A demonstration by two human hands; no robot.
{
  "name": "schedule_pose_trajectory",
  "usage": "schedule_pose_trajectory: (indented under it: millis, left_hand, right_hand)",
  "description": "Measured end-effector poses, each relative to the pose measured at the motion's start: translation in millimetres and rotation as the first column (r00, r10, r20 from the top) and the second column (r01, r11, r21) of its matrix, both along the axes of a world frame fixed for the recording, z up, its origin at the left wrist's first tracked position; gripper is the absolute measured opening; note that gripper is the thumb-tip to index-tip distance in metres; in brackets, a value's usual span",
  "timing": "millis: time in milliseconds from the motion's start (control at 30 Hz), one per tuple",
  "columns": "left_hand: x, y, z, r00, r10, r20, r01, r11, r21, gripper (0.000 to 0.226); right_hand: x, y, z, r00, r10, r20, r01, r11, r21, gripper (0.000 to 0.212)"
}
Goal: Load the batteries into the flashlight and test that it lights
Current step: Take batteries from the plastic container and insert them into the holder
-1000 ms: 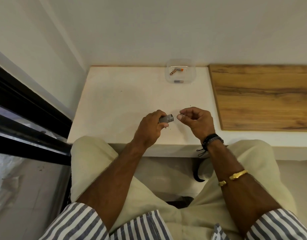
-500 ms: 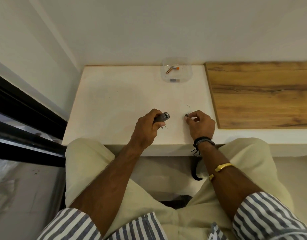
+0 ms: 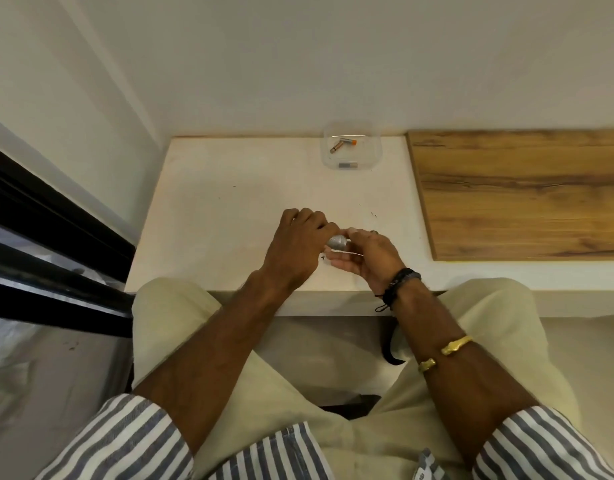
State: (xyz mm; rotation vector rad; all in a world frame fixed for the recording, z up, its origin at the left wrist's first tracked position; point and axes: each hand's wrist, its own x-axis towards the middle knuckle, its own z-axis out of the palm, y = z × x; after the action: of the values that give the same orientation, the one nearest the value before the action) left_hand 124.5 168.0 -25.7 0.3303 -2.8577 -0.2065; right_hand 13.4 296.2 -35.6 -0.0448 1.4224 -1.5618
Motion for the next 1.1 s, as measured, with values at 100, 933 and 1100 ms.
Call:
schedule_pose_trajectory:
  millis: [100,933,1100]
  left_hand:
    - [0.0,-2.4,7.7,0.999,-0.036,-0.006,0.036,0.996,-0.078,0.034]
    - [-12.9,-27.2,-19.2,0.837,0.509,-0.2,-0.235,0.665,0.709,0.022]
    - [-14.4,-32.9,-23.0,0.844,0.508,-0.172,-0.272,0.682,0.679,0.025]
  right_hand:
    - [-0.5,1.4,0.9,0.989,-0.012,0.145,0.024,0.996,-0.082,0.026]
    - [-15.7,11.0,-4.5,0.954,-0.22,0.202,0.261,0.943,-0.204,0.011]
    - [-15.7,10.0,-3.1,0.953,-0.21,0.22,0.262,0.934,-0.242,0.012]
